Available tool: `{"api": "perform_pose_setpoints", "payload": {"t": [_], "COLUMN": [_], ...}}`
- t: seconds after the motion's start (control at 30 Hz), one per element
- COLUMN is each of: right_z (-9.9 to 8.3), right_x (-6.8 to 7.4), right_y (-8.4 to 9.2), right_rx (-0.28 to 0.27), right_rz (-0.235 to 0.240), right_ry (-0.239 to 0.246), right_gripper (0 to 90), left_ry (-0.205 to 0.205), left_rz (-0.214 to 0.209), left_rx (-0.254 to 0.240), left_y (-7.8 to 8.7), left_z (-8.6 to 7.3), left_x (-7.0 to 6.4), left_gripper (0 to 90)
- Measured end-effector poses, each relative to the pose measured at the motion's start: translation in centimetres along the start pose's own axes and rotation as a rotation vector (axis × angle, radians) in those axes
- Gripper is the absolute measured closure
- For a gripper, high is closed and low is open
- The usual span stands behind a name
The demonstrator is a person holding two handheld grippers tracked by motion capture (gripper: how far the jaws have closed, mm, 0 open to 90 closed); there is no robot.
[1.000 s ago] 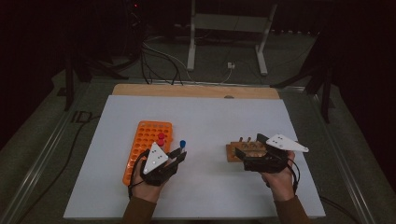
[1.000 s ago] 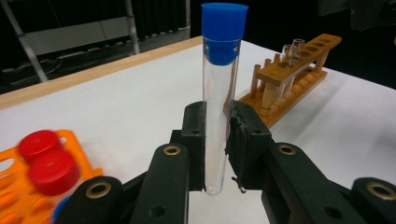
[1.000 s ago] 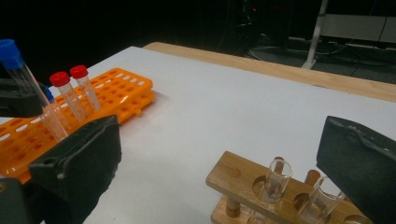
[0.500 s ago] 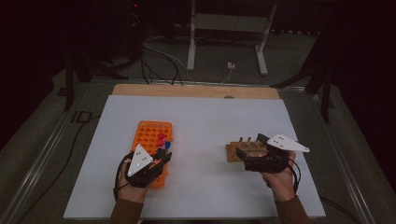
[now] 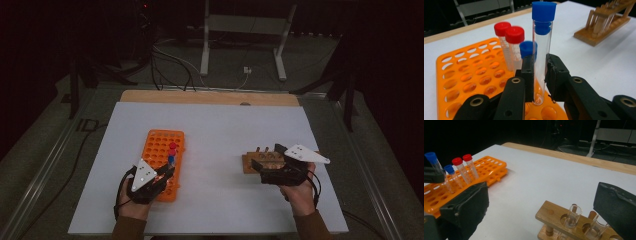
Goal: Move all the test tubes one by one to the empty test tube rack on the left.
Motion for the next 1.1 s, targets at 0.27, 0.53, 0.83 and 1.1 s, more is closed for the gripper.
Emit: {"api": "perform_pose_setpoints", "payload": {"t": [0.27,0.53,0.83,1.1], "right_z": [0.1,0.0,0.0,0.0], "right_x": [-0.1,0.0,0.0,-0.1], "right_y": [0.2,0.1,0.1,0.2], "right_rx": [-0.003,-0.003,-0.004,-0.004], "right_rz": [-0.003,0.0,0.002,0.003], "right_ry": [-0.003,0.002,0.003,0.004], "right_gripper": [0.1,0.1,0.2,0.1], "left_ry": [-0.013,0.01,0.01,0.011], "left_rz": [0.01,0.003,0.005,0.005], "left_rx": [0.077,0.14,0.185,0.171], "left_y": [-0.3,-0.9,-1.1,-0.9], "left_z": [-0.9,-1.4,-1.9,-1.8], "left_x": [-0.1,-0.1,0.0,-0.1], "left_gripper": [77.7,78.0,78.1,71.1]}}
Point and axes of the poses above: each handheld gripper's, and its own axes: y roughly backward along the jaws, z roughly out of its top, x roughly to its left, the point moved 3 cm from there along -y, roughly forward along the jaws, and after that the axes turned 4 degrees about -x, right-handed, at the moved point
